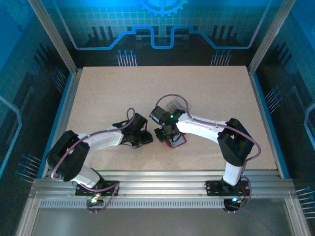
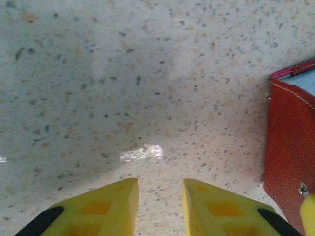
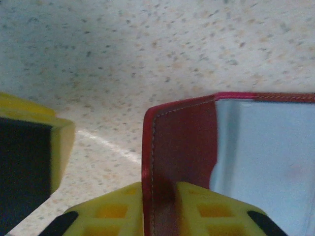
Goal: Put the credit cards into the card holder
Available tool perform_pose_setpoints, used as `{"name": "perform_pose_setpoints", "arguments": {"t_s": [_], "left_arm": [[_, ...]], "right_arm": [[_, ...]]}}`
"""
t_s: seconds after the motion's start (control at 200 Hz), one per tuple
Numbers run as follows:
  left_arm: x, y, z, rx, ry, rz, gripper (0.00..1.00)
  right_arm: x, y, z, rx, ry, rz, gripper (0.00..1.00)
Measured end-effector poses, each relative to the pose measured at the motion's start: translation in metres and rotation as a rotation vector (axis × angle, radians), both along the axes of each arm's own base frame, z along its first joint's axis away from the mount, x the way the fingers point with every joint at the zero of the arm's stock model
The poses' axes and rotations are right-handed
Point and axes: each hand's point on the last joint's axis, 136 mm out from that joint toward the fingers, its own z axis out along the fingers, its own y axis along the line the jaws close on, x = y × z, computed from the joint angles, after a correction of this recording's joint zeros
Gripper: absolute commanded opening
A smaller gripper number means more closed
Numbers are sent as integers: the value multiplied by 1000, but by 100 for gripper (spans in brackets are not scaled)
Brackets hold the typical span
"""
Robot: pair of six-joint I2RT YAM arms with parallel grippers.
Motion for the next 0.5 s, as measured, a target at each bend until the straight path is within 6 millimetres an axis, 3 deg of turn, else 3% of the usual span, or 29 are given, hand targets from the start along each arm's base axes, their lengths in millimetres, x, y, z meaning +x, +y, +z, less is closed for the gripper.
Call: {"name": "perform_pose_setpoints", "arguments": {"t_s": [0.1,0.22,0.5], "left_arm": [[0,2,0,2,-1,6,31],[1,2,1,0,-5,7,31],[4,10,4,-13,-8,34,32]], "right_arm": [[-5,8,-5,63,44,14,39],[-7,4,-15,118,105,-6,45],[1,-11,-31,240,202,-69,44]]}}
